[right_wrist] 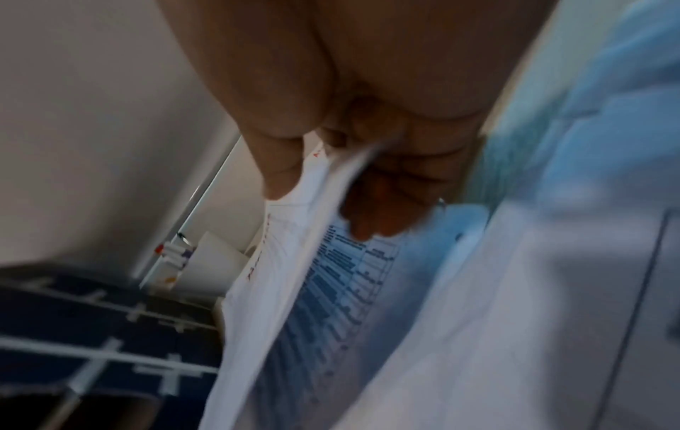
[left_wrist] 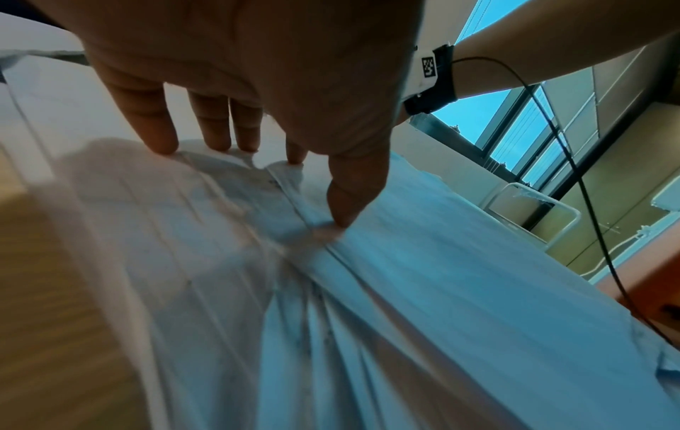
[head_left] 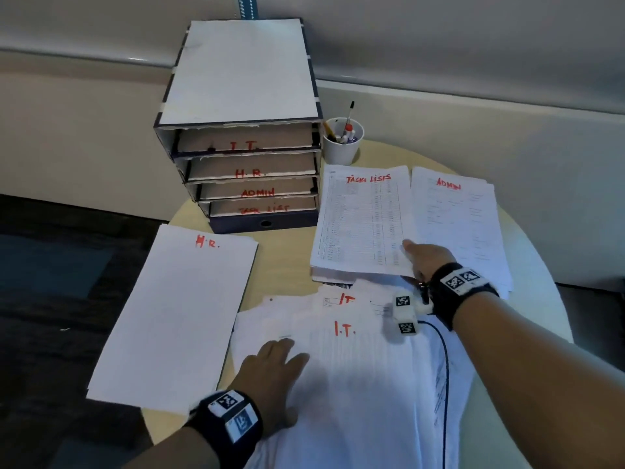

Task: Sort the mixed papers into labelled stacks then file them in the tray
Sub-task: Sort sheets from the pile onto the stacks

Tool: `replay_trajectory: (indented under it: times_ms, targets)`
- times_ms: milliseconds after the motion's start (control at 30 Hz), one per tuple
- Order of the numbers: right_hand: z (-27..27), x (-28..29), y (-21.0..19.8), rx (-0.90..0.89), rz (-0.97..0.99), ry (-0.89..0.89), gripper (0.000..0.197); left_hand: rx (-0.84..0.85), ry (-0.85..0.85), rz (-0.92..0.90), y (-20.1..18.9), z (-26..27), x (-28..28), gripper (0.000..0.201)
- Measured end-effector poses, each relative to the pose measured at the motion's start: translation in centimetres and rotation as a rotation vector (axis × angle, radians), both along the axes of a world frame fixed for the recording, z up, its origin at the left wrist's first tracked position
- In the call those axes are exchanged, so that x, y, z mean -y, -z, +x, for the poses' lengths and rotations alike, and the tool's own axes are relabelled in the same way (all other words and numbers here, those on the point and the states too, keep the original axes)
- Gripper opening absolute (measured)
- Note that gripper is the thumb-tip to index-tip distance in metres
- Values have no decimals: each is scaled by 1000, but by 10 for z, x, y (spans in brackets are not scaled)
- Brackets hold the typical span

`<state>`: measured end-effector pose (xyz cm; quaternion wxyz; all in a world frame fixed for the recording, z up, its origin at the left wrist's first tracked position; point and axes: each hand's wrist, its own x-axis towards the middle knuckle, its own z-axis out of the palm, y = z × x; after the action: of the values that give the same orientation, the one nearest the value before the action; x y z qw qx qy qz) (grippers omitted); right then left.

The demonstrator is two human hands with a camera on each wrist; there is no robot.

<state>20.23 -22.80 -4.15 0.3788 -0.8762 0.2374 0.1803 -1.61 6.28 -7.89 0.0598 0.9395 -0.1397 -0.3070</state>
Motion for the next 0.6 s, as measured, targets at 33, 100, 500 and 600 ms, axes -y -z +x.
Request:
replay_trajectory:
  times_ms: [33, 100, 500, 600]
  targets:
    - [-2, -1, 3, 33, -10, 18, 51, 4, -5, 3, 0, -1, -1, 92]
    - [-18, -2, 1, 150, -45, 158, 65, 19, -23, -7, -2, -2, -1, 90]
    - [-271, -13, 28, -123, -317, -451, 72, 111, -297, 107, -18, 44, 9, 65]
    - [-275, -17, 30, -87, -297, -398, 81, 40, -338, 133, -21, 49, 12, 67]
